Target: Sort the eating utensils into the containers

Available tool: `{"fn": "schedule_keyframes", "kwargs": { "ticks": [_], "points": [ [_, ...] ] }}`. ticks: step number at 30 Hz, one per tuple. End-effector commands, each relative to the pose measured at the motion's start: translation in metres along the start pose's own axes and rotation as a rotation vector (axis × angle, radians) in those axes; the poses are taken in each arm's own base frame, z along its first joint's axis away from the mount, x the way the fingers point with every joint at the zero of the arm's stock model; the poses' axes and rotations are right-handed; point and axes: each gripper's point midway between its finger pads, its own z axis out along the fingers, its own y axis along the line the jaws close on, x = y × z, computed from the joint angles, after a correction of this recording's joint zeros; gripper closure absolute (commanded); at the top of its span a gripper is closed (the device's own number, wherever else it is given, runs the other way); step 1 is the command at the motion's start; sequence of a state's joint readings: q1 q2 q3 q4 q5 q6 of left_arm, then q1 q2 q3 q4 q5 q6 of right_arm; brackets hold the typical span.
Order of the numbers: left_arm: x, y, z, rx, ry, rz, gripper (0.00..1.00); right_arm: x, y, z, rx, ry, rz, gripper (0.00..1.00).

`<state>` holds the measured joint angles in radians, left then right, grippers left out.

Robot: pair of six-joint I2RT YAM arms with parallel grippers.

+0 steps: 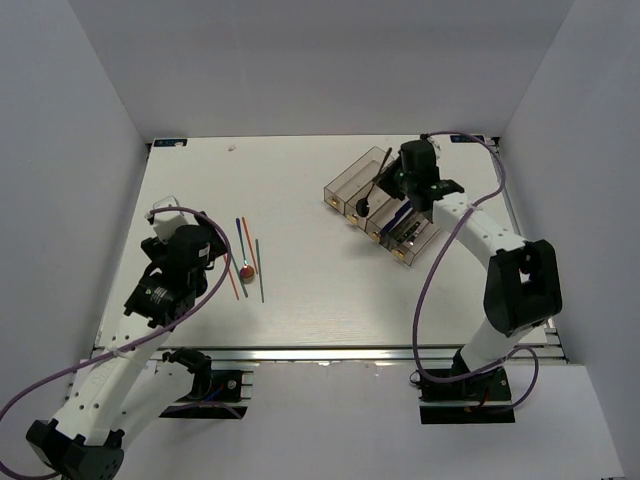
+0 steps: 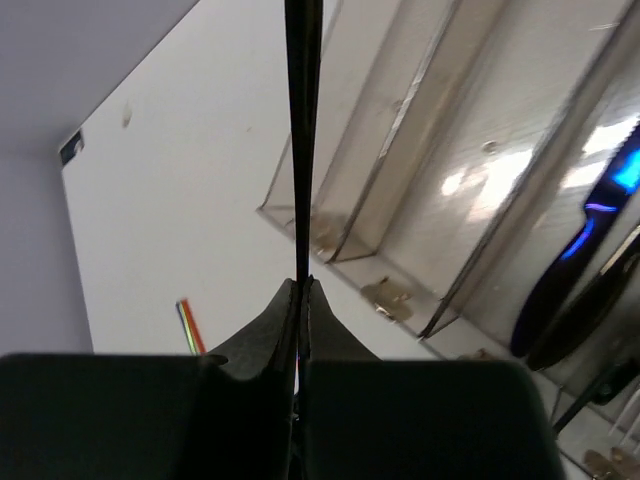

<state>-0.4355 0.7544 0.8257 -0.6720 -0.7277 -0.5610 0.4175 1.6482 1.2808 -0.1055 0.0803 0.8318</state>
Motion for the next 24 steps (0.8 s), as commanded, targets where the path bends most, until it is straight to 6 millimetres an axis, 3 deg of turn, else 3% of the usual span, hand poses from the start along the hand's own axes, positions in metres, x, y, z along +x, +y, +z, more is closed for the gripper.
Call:
{"fn": "schedule_keyframes", "kwargs": {
  "ticks": [1, 3, 9, 16, 20, 22, 23, 24],
  "points": [
    [-0.001, -0.004, -0.002, 0.032, -0.005, -0.003, 0.02, -0.028, -0.029, 0.016, 0.141, -0.103, 0.177, 1.0],
    [-0.002, -0.006, -0.003, 0.042, -0.006, -0.003, 0.02, -0.046, -0.045, 0.028, 0.214, -0.138, 0.205, 1.0],
    [0.001, -0.009, -0.002, 0.063, 0.001, 0.004, 0.02, -0.06, -0.065, 0.051, 0.317, -0.184, 0.244, 1.0],
    [0.002, -0.011, -0.001, 0.07, 0.007, 0.01, 0.02, -0.057, -0.074, 0.067, 0.351, -0.179, 0.26, 1.0],
    [0.001, -0.011, -0.002, 0.07, 0.003, 0.009, 0.02, -0.044, -0.079, 0.078, 0.349, -0.137, 0.267, 0.99],
    [0.001, -0.011, -0.002, 0.07, 0.003, 0.007, 0.02, -0.04, -0.078, 0.08, 0.345, -0.13, 0.272, 0.86],
    [0.003, -0.013, -0.002, 0.079, 0.012, 0.01, 0.02, -0.039, -0.08, 0.081, 0.347, -0.126, 0.27, 0.69],
    [0.003, -0.014, -0.001, 0.083, 0.012, 0.013, 0.02, -0.038, -0.079, 0.081, 0.345, -0.122, 0.268, 0.67]
  ]
}}
